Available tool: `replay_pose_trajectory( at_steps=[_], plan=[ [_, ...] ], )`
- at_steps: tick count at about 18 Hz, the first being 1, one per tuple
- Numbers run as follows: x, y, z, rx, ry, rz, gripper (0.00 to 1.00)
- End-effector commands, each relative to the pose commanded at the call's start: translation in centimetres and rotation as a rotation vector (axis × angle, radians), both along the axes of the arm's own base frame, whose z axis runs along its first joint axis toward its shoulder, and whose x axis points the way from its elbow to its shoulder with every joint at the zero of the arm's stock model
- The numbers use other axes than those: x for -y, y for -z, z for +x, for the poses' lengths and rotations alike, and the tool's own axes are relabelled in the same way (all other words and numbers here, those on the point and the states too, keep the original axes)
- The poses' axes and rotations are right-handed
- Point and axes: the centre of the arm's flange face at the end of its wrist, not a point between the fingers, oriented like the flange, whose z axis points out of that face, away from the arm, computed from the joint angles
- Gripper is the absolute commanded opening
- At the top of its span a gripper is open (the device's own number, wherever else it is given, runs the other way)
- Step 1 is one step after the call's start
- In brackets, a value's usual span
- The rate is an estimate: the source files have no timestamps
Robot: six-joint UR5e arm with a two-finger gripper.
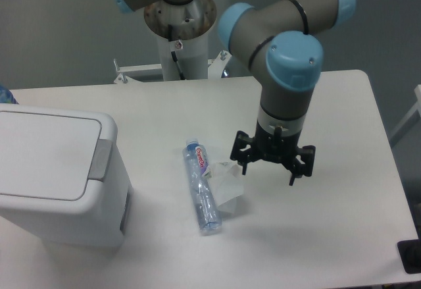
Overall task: Open the trash can
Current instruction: 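Move the open gripper from its start pose toward the water bottle, then swing the gripper over to the white trash can's lid edge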
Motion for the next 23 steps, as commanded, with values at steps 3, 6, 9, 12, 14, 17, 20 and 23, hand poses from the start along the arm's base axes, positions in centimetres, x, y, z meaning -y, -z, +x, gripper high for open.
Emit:
replay_pose_trajectory(
  at_steps=[3, 6, 9, 12, 14, 17, 20, 23],
  plan=[
    [-1.2, -1.4, 1.7, 0.003, -0.024, 0.056, 1.0],
    [-2.3, -3.5, 3.2, 0.032, -0.107, 0.131, 1.0],
    [-3.6, -5.2, 4.6, 0.088, -0.154, 0.21, 1.0],
    [-4.8, -5.9, 6.2, 0.145, -0.141, 0.261, 1.0],
    [-5.5, -7.0, 8.5, 0.153, -0.142, 0.274, 1.0],
    [-5.8, -8.2, 11.2, 0.166, -0.146, 0.286, 1.0],
    [-6.5, -8.4, 13.2, 0.171, -0.124, 0.284, 1.0],
    [-6.8, -7.2, 14.4, 0.185, -0.122, 0.259, 1.0]
  ],
)
